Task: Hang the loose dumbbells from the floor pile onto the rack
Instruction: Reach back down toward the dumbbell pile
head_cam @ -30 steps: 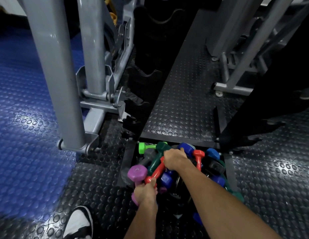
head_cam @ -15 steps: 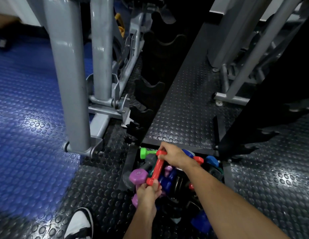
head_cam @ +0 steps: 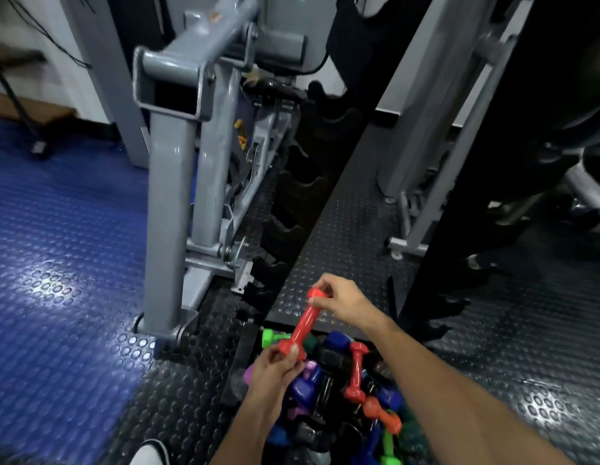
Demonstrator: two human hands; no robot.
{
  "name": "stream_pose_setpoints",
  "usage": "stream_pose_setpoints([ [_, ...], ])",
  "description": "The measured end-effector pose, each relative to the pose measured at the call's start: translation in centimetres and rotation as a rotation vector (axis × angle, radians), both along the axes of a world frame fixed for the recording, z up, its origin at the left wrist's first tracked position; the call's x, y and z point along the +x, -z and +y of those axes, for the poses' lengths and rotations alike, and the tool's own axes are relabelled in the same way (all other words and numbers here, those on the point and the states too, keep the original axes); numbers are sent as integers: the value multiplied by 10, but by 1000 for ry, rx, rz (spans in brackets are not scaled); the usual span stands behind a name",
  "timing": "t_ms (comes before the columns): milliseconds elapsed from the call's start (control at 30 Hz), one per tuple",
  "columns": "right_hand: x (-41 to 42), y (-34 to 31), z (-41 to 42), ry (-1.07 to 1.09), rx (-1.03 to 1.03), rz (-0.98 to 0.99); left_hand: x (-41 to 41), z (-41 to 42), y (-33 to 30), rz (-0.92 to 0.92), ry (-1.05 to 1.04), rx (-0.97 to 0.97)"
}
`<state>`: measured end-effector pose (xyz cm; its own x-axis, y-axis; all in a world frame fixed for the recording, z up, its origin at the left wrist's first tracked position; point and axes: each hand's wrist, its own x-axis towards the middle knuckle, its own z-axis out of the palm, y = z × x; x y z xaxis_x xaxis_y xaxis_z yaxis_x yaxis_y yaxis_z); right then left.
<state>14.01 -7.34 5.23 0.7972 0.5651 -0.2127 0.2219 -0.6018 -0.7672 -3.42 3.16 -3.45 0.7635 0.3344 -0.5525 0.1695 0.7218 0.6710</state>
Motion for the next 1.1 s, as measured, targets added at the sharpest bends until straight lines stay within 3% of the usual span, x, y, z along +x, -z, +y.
stream_pose_setpoints([
  [400,-5,-153,-5,63,-18,-246,-2,13,-148,-324,194,171],
  [533,-7,-214,-3,131,85,-285,1,18,-214,-448,208,250],
  [1000,-23,-388,16,155,334,-382,1,35,-403,-686,-35,656],
  [1100,-22,-422,19,348,391,-519,7,40,-438,-712,-118,764],
])
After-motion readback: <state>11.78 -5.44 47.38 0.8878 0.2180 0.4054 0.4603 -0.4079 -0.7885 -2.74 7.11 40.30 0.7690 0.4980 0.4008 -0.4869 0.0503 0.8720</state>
